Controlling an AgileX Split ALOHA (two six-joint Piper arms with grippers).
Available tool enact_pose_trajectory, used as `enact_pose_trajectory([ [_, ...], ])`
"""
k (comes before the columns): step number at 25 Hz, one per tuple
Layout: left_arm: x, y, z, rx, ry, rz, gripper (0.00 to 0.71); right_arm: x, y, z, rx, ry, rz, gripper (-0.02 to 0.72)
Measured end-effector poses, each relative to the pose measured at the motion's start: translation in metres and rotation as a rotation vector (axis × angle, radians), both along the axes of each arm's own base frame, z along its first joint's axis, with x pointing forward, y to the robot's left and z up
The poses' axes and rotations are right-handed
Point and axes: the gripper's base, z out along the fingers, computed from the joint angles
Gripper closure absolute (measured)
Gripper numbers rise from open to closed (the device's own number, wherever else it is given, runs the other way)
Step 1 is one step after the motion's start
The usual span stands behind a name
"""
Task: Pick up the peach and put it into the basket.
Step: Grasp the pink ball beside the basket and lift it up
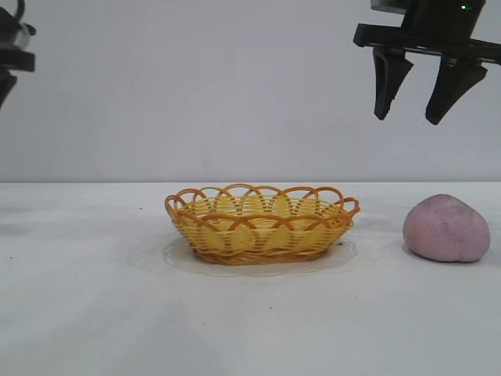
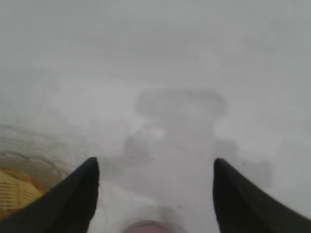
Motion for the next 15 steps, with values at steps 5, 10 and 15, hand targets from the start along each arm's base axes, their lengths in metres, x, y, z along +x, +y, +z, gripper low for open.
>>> enact_pose_trajectory([
  [5, -0.055, 0.000, 0.023, -0.029, -0.008, 0.008, 0.213, 0.000, 0.000, 0.000, -0.003, 0.006, 0.001, 0.285],
  [10, -0.121, 0.003, 0.039, -0.040, -0.082, 0.005, 0.213, -0.001, 0.000, -0.001, -0.004, 0.014, 0.002, 0.285],
  [15, -0.183, 0.004, 0.052, -0.060, -0.154, 0.009, 0.213, -0.001, 0.000, -0.001, -0.005, 0.015, 0.003, 0.285],
])
